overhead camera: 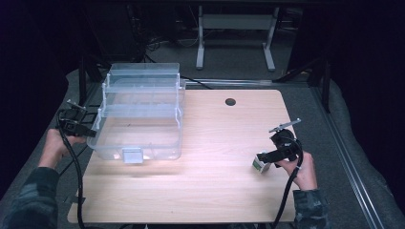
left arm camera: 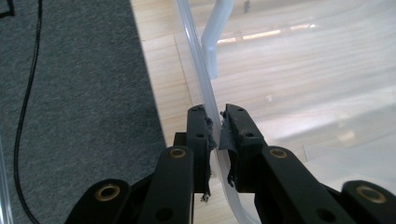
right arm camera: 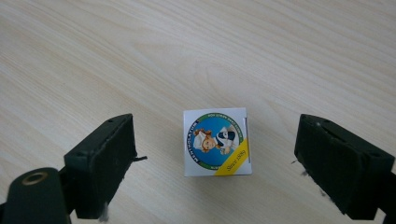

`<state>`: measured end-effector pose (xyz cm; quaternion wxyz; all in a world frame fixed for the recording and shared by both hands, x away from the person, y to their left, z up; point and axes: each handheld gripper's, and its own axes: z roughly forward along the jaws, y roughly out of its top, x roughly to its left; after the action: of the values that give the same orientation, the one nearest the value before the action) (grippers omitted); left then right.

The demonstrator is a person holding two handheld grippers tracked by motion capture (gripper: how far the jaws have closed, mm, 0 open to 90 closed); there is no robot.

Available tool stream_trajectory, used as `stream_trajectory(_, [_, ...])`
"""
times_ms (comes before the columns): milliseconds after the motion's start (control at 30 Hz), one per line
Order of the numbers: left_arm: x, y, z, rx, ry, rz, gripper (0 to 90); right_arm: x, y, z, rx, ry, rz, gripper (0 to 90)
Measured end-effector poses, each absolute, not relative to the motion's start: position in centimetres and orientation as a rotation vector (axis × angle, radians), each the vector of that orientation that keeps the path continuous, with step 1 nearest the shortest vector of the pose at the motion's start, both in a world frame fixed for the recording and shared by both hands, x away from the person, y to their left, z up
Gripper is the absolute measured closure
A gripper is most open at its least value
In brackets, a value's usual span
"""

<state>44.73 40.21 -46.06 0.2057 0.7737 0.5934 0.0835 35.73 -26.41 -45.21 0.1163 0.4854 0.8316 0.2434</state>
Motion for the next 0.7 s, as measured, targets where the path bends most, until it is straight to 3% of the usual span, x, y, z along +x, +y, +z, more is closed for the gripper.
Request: stream_trajectory(700, [44.4, 34.1, -46.1, 2.247, 1.551, 0.296, 77.7, 35.8, -26.5, -45.5, 1.428, 2.433, 0.698, 13.0])
